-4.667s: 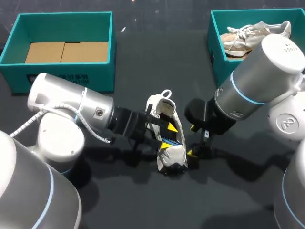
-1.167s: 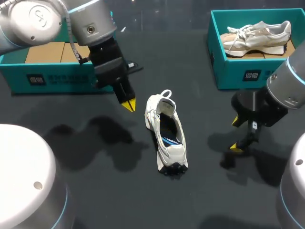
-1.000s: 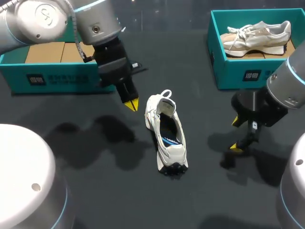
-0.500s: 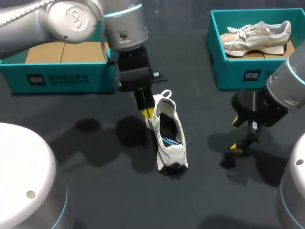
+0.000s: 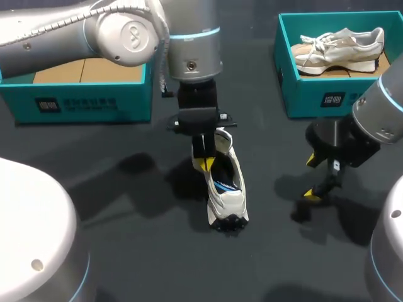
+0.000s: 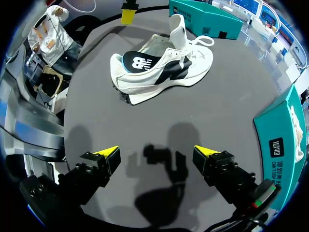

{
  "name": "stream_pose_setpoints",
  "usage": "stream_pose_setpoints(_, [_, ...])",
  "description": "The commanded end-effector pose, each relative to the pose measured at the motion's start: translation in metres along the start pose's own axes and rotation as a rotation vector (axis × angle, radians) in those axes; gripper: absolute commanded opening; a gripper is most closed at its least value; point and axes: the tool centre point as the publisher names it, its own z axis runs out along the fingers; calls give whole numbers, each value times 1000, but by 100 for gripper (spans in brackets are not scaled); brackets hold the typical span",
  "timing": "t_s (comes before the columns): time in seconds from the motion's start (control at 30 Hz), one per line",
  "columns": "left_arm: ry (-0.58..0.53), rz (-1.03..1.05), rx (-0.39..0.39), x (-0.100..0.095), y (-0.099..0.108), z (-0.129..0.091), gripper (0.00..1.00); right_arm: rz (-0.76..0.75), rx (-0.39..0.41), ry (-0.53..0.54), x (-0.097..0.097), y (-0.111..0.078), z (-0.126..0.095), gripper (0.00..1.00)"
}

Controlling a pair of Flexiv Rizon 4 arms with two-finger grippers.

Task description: Take the shoe out of the shoebox, open the shoe tongue, remove and reinsert the insole, then place the shoe into the shoebox

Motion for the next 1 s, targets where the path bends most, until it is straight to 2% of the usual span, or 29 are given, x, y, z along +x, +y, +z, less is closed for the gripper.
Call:
stream_pose_setpoints(0.03, [10, -2, 3, -3, 2, 4, 0, 0, 1, -4, 2, -1, 0, 100])
stream_pose_setpoints(0.5, [36, -2, 15, -3, -1, 25, 0, 0, 1, -4, 2, -1, 0, 100])
stream_pose_setpoints(1.0, [3, -3, -17, -17, 9, 47, 0, 0, 1, -4, 2, -1, 0, 100])
